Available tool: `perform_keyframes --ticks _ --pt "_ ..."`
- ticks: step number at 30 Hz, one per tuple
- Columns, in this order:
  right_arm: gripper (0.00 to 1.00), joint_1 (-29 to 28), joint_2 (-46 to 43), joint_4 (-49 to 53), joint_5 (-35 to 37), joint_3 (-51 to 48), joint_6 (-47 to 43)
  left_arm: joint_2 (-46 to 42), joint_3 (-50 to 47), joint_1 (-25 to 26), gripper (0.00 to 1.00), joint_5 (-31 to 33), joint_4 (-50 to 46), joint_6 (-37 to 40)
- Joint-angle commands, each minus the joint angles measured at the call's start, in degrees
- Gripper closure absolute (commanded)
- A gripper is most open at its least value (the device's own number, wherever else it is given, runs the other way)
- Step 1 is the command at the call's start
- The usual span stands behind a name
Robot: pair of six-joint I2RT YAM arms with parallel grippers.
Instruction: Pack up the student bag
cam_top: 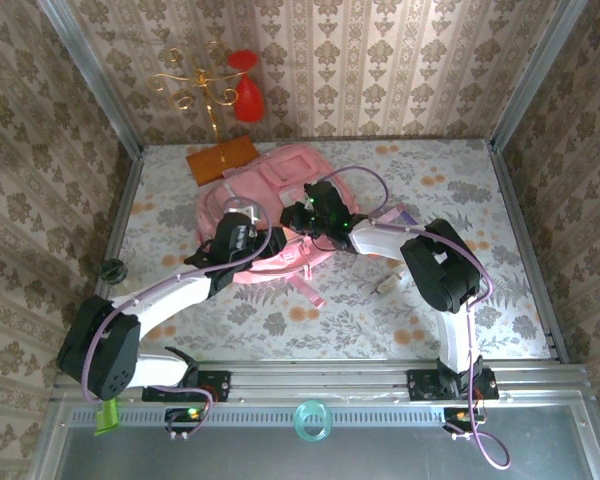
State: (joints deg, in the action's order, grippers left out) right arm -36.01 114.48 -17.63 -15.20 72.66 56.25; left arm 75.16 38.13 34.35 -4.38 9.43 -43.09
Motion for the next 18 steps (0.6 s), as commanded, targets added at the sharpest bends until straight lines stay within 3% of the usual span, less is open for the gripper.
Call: perform_keyframes --ticks 1,6,11,18 --pt "0.95 -1.0 -3.5 -7.7 -0.4 0.5 3.7 -1.0 -1.9 1.3 0.47 5.5 -0.5 -3.3" --pt "0.95 -1.4 -2.9 -10.1 0.2 0.4 5.4 -1.1 -1.3 2.3 0.44 9.5 -3.6 -4.0" --pt "0.95 -1.0 -2.1 -10.3 0.3 1.0 6.5 -3.3 -2.9 4.4 0.48 14.4 -4.8 -5.7" --pt "0.95 -1.0 -2.1 -12.1 -0.6 0.7 7.4 -2.3 -1.8 4.3 0.46 16.8 -5.1 -4.8"
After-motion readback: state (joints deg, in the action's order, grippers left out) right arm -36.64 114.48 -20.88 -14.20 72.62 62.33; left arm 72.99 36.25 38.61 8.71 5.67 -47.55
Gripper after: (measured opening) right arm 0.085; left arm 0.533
